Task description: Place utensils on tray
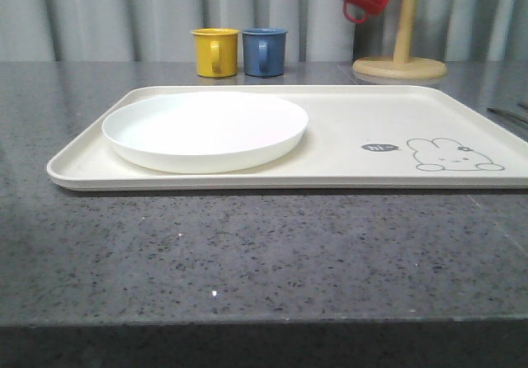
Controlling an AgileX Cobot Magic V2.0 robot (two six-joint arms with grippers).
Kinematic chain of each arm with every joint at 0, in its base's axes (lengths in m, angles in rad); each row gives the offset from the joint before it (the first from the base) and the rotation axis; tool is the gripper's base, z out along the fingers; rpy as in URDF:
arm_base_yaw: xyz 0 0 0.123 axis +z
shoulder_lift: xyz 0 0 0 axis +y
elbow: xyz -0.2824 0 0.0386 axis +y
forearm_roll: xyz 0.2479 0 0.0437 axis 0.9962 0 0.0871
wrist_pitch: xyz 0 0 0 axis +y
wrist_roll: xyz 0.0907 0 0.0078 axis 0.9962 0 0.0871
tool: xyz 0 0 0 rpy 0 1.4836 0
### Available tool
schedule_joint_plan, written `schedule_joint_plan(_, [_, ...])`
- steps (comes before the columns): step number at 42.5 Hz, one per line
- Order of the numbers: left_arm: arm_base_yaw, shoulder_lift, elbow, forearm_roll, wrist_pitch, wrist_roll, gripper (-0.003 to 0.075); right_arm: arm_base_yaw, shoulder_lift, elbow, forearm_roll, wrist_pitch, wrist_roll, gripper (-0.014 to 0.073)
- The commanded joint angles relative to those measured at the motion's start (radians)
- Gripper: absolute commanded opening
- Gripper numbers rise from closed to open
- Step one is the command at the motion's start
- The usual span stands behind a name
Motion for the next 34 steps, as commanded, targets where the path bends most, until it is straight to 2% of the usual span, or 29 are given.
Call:
schedule_joint_plan(1, [-0.009,-0.001,-0.026,-0.013,-0.075,-0.012,0.0473,-0.004,0.06,-0.081,-0.028,-0.006,-0.008,0.0488])
schedule_joint_plan(17, [-0.009,-0.001,-0.026,-0.013,-0.075,-0.012,0.0473,-0.004,0.422,-0.309,-0.032,0.205,-0.013,0.0488])
schedule_joint_plan(34, [-0.009,-0.001,-0.026,-0.013,-0.075,-0.012,0.0473,-0.023,0.81,-0.595,-0.019,0.343,-0.014,0.0484])
